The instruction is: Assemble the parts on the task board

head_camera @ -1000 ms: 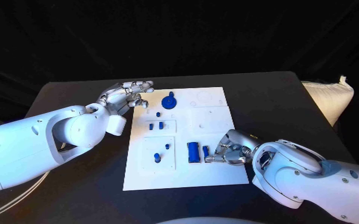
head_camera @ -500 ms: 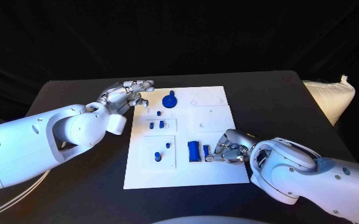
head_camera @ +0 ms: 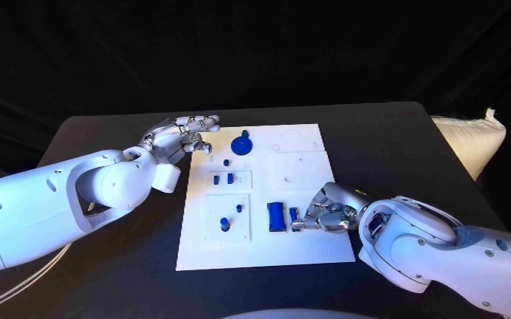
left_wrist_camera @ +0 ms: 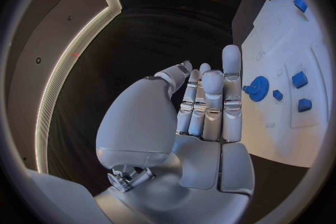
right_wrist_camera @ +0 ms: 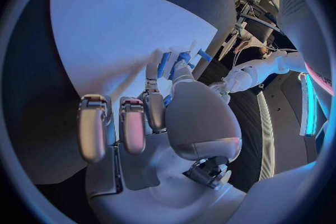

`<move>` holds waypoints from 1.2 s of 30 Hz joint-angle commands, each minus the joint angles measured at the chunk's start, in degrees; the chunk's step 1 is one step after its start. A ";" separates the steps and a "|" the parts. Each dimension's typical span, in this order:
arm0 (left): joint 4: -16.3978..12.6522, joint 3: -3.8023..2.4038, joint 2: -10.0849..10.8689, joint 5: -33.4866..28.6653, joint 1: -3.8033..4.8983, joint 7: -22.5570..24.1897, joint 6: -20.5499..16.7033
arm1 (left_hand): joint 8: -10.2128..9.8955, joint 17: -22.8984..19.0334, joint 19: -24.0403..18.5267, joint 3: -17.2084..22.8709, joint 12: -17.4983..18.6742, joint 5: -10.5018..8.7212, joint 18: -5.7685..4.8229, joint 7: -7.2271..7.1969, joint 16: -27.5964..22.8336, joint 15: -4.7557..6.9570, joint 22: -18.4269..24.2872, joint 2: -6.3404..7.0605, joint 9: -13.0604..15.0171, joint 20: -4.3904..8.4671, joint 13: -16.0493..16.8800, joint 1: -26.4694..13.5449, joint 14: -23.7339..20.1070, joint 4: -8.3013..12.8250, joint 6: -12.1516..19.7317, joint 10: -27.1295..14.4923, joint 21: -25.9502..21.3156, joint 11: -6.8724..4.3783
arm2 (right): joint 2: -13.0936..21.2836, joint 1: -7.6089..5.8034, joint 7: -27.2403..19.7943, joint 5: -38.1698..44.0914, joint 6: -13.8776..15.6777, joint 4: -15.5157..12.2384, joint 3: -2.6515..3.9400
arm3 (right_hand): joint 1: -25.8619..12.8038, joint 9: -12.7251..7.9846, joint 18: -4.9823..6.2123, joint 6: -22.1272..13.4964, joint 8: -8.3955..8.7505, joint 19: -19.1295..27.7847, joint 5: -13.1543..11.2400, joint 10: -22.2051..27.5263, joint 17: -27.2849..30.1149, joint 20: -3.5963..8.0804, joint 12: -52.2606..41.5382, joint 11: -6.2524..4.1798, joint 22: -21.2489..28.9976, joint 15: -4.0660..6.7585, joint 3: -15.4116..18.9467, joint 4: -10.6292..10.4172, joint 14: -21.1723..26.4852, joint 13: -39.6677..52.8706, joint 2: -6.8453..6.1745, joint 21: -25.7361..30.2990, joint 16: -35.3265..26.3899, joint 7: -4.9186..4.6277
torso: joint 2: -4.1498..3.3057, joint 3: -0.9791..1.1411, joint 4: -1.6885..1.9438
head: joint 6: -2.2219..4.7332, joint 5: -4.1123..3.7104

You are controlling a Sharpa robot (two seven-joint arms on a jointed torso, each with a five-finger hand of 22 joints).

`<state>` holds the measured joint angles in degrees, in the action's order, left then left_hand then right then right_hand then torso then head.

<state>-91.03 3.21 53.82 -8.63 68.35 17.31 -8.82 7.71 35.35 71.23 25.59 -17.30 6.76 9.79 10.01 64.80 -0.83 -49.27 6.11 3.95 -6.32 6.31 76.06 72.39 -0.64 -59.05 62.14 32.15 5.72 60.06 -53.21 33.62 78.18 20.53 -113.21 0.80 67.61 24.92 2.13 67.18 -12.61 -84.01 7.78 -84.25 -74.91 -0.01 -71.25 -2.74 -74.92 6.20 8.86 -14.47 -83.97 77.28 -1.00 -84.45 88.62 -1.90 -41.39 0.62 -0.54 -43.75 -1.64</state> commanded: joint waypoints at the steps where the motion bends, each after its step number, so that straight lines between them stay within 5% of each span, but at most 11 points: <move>1: 0.15 0.01 -0.33 -1.35 0.00 1.17 0.38 | 0.29 -0.08 0.18 -0.15 -0.17 0.17 0.64 0.02 -0.02 0.00 0.09 -0.39 0.00 -0.17 0.08 -0.03 -0.28 0.33 0.29 -0.38 -0.24 -0.03 | 0.82 -1.30 -5.84 -5.68 5.19 0.33 0.20 | 0.25 -0.67 -0.10 -2.53 1.62 -2.63 0.60 -1.65 -11.80 -0.52 2.46 1.20 -8.23 -0.88 0.80 -0.32 -5.27 4.18 -0.48 1.42 -1.00 -0.99 | 0.26 -0.27 -0.11 | 0.60 -0.21; 8: 3.09 0.04 -2.59 -3.55 -0.59 3.07 -0.24 | 0.45 -0.77 0.09 -0.49 -0.55 0.10 0.63 0.00 -0.27 -0.03 0.16 -0.15 0.02 -0.19 0.14 -0.40 -0.61 0.27 0.17 -0.24 -0.36 -0.05 | 0.25 -6.24 -27.36 -31.55 8.12 7.91 0.29 | 8.50 -3.15 2.89 -7.41 5.56 3.13 2.35 5.51 -0.56 -2.34 24.20 3.43 2.91 -2.78 -0.03 2.80 -2.11 -5.43 1.72 13.68 -10.63 -3.61 | 2.04 -0.93 -0.09 | 2.26 -0.83; 12: 6.33 0.03 -4.98 -4.78 -1.27 4.83 -0.81 | 0.47 -7.21 -1.92 -2.69 -1.20 0.09 0.55 0.02 -4.16 -0.51 0.92 1.32 -0.07 -0.51 0.12 -2.45 -5.12 -0.42 0.56 -0.45 -1.87 -0.04 | -2.42 -7.73 -36.93 -44.85 6.77 14.58 0.29 | 13.94 -5.40 8.51 -9.78 7.95 15.91 2.26 15.26 29.75 -3.52 53.11 5.08 29.40 -4.34 -1.35 4.53 8.20 -23.33 3.96 44.58 -42.48 -5.41 | 3.52 -1.52 0.11 | 3.89 -1.04; 17: 11.34 0.01 -7.97 -6.05 -1.89 6.80 -2.20 | -0.14 -12.31 -10.51 -4.81 -0.71 0.11 0.40 0.18 -14.16 -1.86 5.31 1.07 -0.18 -1.83 -1.04 -2.62 -14.60 -0.62 2.12 -2.07 -9.25 0.86 | -7.57 -8.38 -45.69 -58.56 4.85 23.65 0.33 | 19.09 -7.82 8.43 -10.44 9.00 18.08 1.70 16.69 41.45 -5.79 67.65 7.18 40.74 -6.52 -2.62 4.99 11.69 -42.25 4.71 58.73 -60.36 -7.65 | 5.34 -2.16 -0.33 | 6.08 -0.91; 18: 12.45 0.00 -8.57 -6.28 -2.05 7.17 -2.55 | -0.17 -13.98 -12.45 -4.63 -0.44 0.22 0.22 0.16 -17.52 -2.30 6.51 0.52 -0.16 -2.28 -1.40 -2.18 -16.61 -0.55 2.13 -2.08 -11.05 1.01 | -8.71 -8.44 -47.02 -60.12 4.37 25.48 0.39 | 19.86 -8.22 8.47 -10.49 8.98 18.53 1.33 17.18 42.88 -6.13 68.21 7.31 42.27 -7.00 -2.77 5.19 12.41 -44.52 4.50 60.62 -62.75 -7.42 | 5.74 -2.25 -0.43 | 6.62 -0.90; 20: 14.68 0.00 -9.83 -6.55 -2.34 8.17 -3.29 | -0.42 -17.42 -15.87 -4.54 0.56 0.13 0.13 0.49 -24.29 -3.39 9.21 0.07 -0.18 -3.24 -2.31 -1.63 -18.39 -0.41 2.17 -2.06 -14.65 1.50 | -10.76 -8.52 -49.22 -62.56 3.20 28.81 0.57 | 21.13 -9.25 8.08 -11.08 9.11 22.08 0.54 19.78 46.71 -7.49 67.69 8.33 46.09 -8.59 -3.22 5.23 16.90 -49.40 4.49 66.00 -69.27 -7.52 | 6.25 -2.27 -0.44 | 7.88 -0.92; 22: 16.63 -0.02 -10.94 -6.00 -2.62 9.39 -4.08 | -1.02 -20.91 -20.06 -6.12 2.20 -2.90 -0.15 1.22 -31.54 -4.90 13.00 0.19 -0.22 -4.86 -2.74 -1.94 -19.08 -0.74 2.24 -2.22 -19.36 1.90 | -12.69 -8.57 -51.11 -64.54 2.11 31.87 0.82 | 21.82 -10.64 7.67 -11.95 9.11 25.44 0.15 21.31 51.25 -9.55 67.67 9.36 50.27 -10.82 -3.34 5.26 21.12 -54.67 4.15 71.57 -75.75 -7.94 | 6.74 -2.26 -0.33 | 8.37 -0.88; 24: 17.82 -0.05 -11.63 -5.58 -2.83 10.24 -4.73 | -1.40 -22.63 -21.86 -7.38 3.23 -3.41 0.07 1.20 -35.23 -5.57 15.17 -0.04 -0.19 -5.66 -2.73 -2.10 -19.07 -1.01 2.10 -2.30 -21.71 2.47 | -14.09 -8.59 -52.25 -65.50 1.31 34.09 1.00 | 21.95 -11.57 7.88 -12.26 8.98 26.13 0.02 21.92 53.78 -10.58 67.58 10.17 52.47 -11.67 -3.45 5.36 22.13 -57.73 4.20 74.10 -78.53 -7.77 | 7.05 -2.25 -0.36 | 8.58 -0.86; 29: 21.82 -0.18 -14.35 -4.85 -3.30 12.18 -6.76 | -3.44 -27.79 -27.18 -9.79 7.52 -3.41 0.78 1.35 -46.02 -7.43 21.71 -1.51 -0.19 -8.70 -2.73 -0.06 -20.00 0.00 2.36 -3.50 -27.95 3.60 | -18.85 -8.59 -55.25 -69.02 -0.73 42.08 1.50 | 20.54 -15.18 8.61 -12.98 8.99 23.92 -2.54 22.87 61.65 -12.55 67.42 11.11 58.94 -12.81 -2.89 6.91 20.73 -66.88 4.19 79.83 -84.27 -8.21 | 8.38 -2.20 -0.34 | 9.58 -0.50; 35: 23.18 -0.27 -15.49 -4.62 -3.41 13.02 -7.92 | -3.98 -29.86 -27.09 -10.57 10.08 -3.20 0.87 1.53 -50.88 -7.81 24.90 -2.69 -0.20 -9.11 -2.75 1.15 -18.42 0.95 1.83 -3.19 -28.35 3.85 | -21.27 -8.57 -56.41 -69.47 -2.33 46.20 1.71 | 19.83 -17.17 8.49 -12.17 9.02 21.16 -2.14 21.96 65.51 -12.11 67.60 10.97 61.96 -12.22 -3.11 8.86 17.75 -71.12 5.08 80.77 -84.93 -8.51 | 9.04 -1.64 -0.45 | 9.76 0.67; 36: 22.79 -0.19 -15.17 -4.88 -3.40 9.93 -5.85 | -7.71 -35.35 -40.43 -15.00 12.08 -6.76 -2.93 -2.06 -54.76 -5.19 32.00 -6.11 -3.95 -4.41 -6.31 -22.29 -34.88 0.64 19.21 -21.08 -32.15 0.86 | -20.63 -8.58 -52.52 -66.61 1.35 45.14 1.67 | -6.10 -19.28 5.00 -28.92 12.61 40.38 -7.78 40.98 67.94 -8.56 71.25 8.50 65.54 -10.54 -4.83 10.29 38.06 -72.52 1.00 84.45 -88.62 -5.41 | 8.32 -2.04 -0.35 | 9.67 0.03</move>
<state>-68.10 2.99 38.58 -13.51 64.99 27.42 -14.90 3.58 5.32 43.08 14.78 -7.18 3.36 9.80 11.28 13.84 -8.42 -23.95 3.17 3.50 -15.04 3.31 75.46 52.65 0.30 -55.86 57.59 3.61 9.37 39.24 -61.81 -19.19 11.25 21.69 -67.73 2.49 85.30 7.67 10.18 53.60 -3.41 -61.33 5.16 -60.73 -9.36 -11.89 -3.41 7.99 -12.78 -5.91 5.52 -5.61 -64.50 6.24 3.65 -3.48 3.50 -10.20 -32.92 -1.35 -0.90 -34.04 -1.45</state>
